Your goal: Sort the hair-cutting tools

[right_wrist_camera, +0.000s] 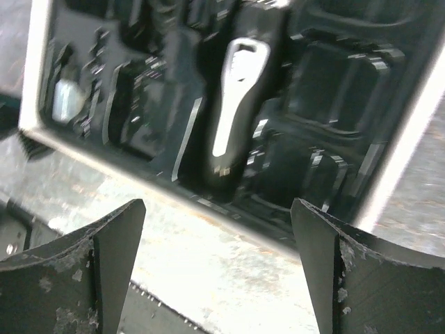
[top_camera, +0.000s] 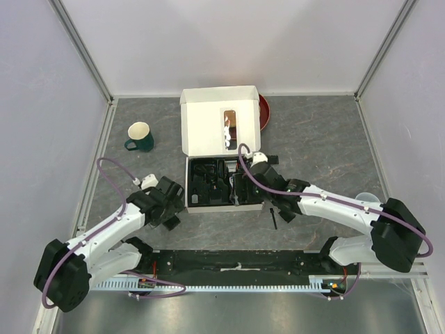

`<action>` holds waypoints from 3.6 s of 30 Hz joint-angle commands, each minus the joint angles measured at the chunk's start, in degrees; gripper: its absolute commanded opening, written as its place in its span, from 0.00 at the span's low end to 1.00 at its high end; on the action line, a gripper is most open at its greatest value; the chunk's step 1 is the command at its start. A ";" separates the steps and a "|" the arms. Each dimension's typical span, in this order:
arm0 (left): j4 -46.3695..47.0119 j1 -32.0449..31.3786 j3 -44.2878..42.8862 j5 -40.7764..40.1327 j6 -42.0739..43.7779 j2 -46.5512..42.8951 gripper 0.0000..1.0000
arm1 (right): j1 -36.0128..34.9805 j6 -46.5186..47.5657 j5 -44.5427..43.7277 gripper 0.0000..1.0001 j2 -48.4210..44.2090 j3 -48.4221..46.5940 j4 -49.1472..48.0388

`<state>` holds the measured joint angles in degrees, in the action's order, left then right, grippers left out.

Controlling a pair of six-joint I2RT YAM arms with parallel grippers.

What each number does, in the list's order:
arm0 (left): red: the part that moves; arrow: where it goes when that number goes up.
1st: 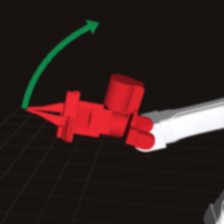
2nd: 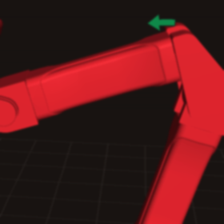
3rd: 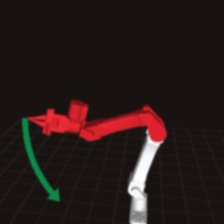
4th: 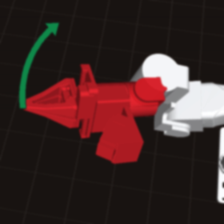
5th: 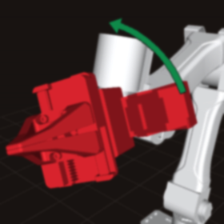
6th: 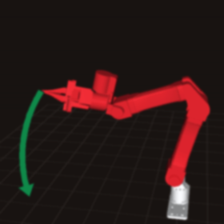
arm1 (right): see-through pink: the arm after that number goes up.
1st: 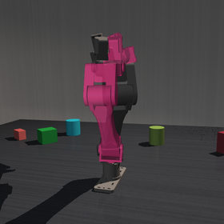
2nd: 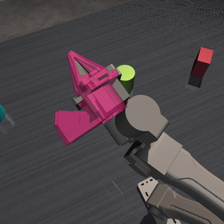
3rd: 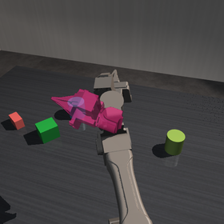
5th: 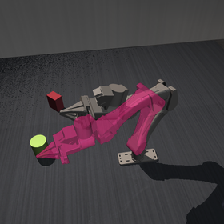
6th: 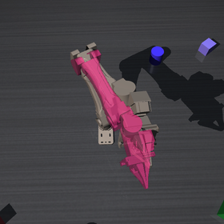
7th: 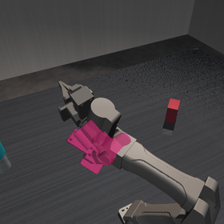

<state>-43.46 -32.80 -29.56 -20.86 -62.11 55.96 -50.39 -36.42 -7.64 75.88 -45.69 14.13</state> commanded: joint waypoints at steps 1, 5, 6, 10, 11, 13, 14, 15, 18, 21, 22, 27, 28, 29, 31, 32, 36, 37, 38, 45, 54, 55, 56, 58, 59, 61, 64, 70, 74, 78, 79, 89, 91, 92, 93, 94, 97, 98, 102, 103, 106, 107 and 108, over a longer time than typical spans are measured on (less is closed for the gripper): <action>4.35 1.94 1.79 1.61 1.99 1.51 0.90 | -3.48 4.87 6.83 0.93 -2.14 0.43 -8.40; 6.11 2.39 3.19 3.54 1.64 3.01 0.87 | -6.29 5.93 9.31 0.93 -0.30 -0.18 -11.05; 6.54 2.39 3.28 3.98 1.90 3.44 0.85 | -6.82 5.67 9.13 0.92 0.75 -0.88 -11.23; 5.23 2.39 2.49 4.25 1.64 4.42 0.78 | -7.88 4.18 7.99 0.92 3.04 -2.12 -11.06; 5.06 2.39 2.49 4.34 1.55 4.42 0.77 | -7.97 3.73 7.99 0.92 3.31 -2.21 -10.97; 4.71 2.39 2.58 4.43 1.46 4.24 0.75 | -7.97 2.86 6.51 0.92 4.01 -2.47 -10.70; 4.18 2.39 2.23 4.77 1.46 4.41 0.75 | -7.97 2.68 6.06 0.92 4.02 -2.56 -10.53; 3.65 2.39 1.62 4.95 1.55 4.59 0.75 | -7.88 2.59 5.62 0.93 4.19 -2.73 -10.35; 0.58 2.39 0.04 4.52 1.46 5.12 0.81 | -7.88 2.41 4.83 0.93 3.76 -2.82 -10.09; -1.36 2.39 -0.93 4.43 1.20 3.98 0.82 | -7.88 2.41 4.48 0.93 3.40 -2.91 -10.09; -1.54 2.39 -1.02 4.43 1.11 3.45 0.84 | -7.97 2.41 4.21 0.93 3.40 -2.91 -10.00; -4.08 2.39 -1.20 4.78 0.50 1.43 0.87 | -7.97 2.32 3.77 0.93 3.31 -2.74 -9.91; -4.43 2.39 -1.20 5.13 0.50 1.08 0.87 | -7.88 2.24 3.68 0.93 3.23 -2.65 -9.82; -4.52 2.39 -1.11 6.09 0.50 0.99 0.87 | -7.88 2.24 3.34 0.93 3.23 -2.56 -9.82; -3.47 2.39 -0.32 7.32 0.32 1.16 0.87 | -7.97 2.06 2.98 0.93 3.22 -2.39 -9.82; -3.12 2.39 0.20 8.20 0.23 1.51 0.87 | -7.88 2.06 2.46 0.93 3.14 -2.38 -9.65; -1.98 2.39 0.12 8.74 0.06 4.59 0.87 | -7.88 2.32 1.40 0.94 2.44 -2.39 -9.39; -1.89 2.39 -0.14 8.30 0.23 5.55 0.87 | -7.97 2.32 1.14 0.94 2.26 -2.30 -9.30; -1.89 2.39 -0.75 8.03 0.14 6.86 0.87 | -7.88 2.32 0.87 0.94 2.00 -2.12 -9.38; -1.27 2.39 -1.38 6.97 -1.08 10.65 0.78 | -7.88 3.55 -1.32 0.96 -0.11 -1.94 -8.16; -1.01 2.39 -0.58 7.06 -2.23 8.20 0.40 | -7.71 5.31 -2.99 0.97 -1.35 -2.03 -6.57; -1.01 2.39 -0.67 7.15 -2.23 7.06 0.39 | -7.70 5.31 -3.00 0.97 -1.43 -2.03 -6.40; -1.18 2.39 -0.76 7.06 -2.14 6.62 0.37 | -7.79 5.31 -3.00 0.97 -1.52 -2.03 -6.48; -1.53 2.39 -1.11 7.06 -2.14 4.95 0.36 | -7.70 5.31 -3.00 0.97 -1.78 -2.03 -6.31; -1.80 2.39 -1.20 6.98 -2.05 4.51 0.35 | -7.79 5.14 -3.08 0.97 -1.87 -2.03 -6.31; -2.77 2.39 -1.72 6.80 -1.70 3.11 0.34 | -7.79 5.05 -3.00 0.97 -2.22 -1.95 -6.31; -3.03 2.39 -2.08 6.80 -1.09 1.87 0.26 | -7.70 4.87 -3.00 0.96 -2.31 -1.94 -6.31; -3.29 2.39 -1.82 7.50 -0.03 0.90 0.13 | -7.71 4.17 -2.82 0.96 -2.40 -1.86 -6.22; -3.91 2.39 -2.08 7.68 0.14 0.55 0.11 | -7.70 3.82 -2.47 0.96 -2.40 -1.86 -6.31; -3.74 2.39 -2.34 8.73 0.84 -0.33 0.10 | -7.70 3.64 -2.03 0.96 -2.05 -1.77 -6.31; -3.82 2.47 -2.43 8.99 1.02 -0.33 0.10 | -7.70 3.64 -1.94 0.96 -1.87 -1.77 -6.31; -3.65 2.47 -7.26 3.99 5.59 0.02 0.48 | -8.23 -1.27 -0.62 0.93 1.73 -3.70 -5.87; -3.56 2.47 -8.93 3.90 6.64 0.81 0.52 | -9.55 -4.51 -1.41 0.91 2.52 -4.40 -5.78; -3.82 2.65 -9.46 3.90 7.52 1.77 0.63 | -10.25 -5.66 -2.37 0.91 2.70 -4.58 -5.78; -4.34 2.82 -10.68 4.16 8.14 2.13 0.68 | -11.73 -6.55 -4.12 0.91 3.05 -4.84 -5.95; -4.87 3.09 -11.39 4.16 8.75 2.57 0.70 | -12.44 -8.29 -4.92 0.91 3.22 -5.11 -6.13; -8.64 4.05 -14.03 1.71 9.63 4.15 0.74 | -15.26 -10.59 -8.26 0.90 4.19 -6.16 -6.92; -9.27 4.49 -14.55 0.40 9.72 4.33 0.74 | -16.05 -11.12 -8.88 0.90 4.63 -6.77 -6.84; -8.66 9.14 -15.09 1.25 11.13 5.03 0.74 | -21.93 -14.63 -11.69 0.89 8.40 -10.90 -6.75; -7.18 13.33 -14.83 3.44 11.65 5.21 0.72 | -22.73 -15.86 -11.87 0.89 9.37 -11.61 -6.92; -4.44 18.98 -14.12 8.82 12.62 5.21 0.67 | -25.63 -21.74 -13.79 0.89 13.67 -14.77 -6.57; -4.70 19.61 -15.25 8.82 13.15 5.21 0.67 | -26.68 -25.59 -14.85 0.89 14.90 -15.47 -6.40; -5.14 20.13 -16.13 8.82 13.41 5.03 0.67 | -26.95 -27.37 -15.56 0.90 17.52 -17.31 -5.87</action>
<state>-50.00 -15.68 -42.78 -14.83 -52.40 61.14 -75.35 -53.49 -18.35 88.12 -58.04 8.25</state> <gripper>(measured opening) 0.676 0.893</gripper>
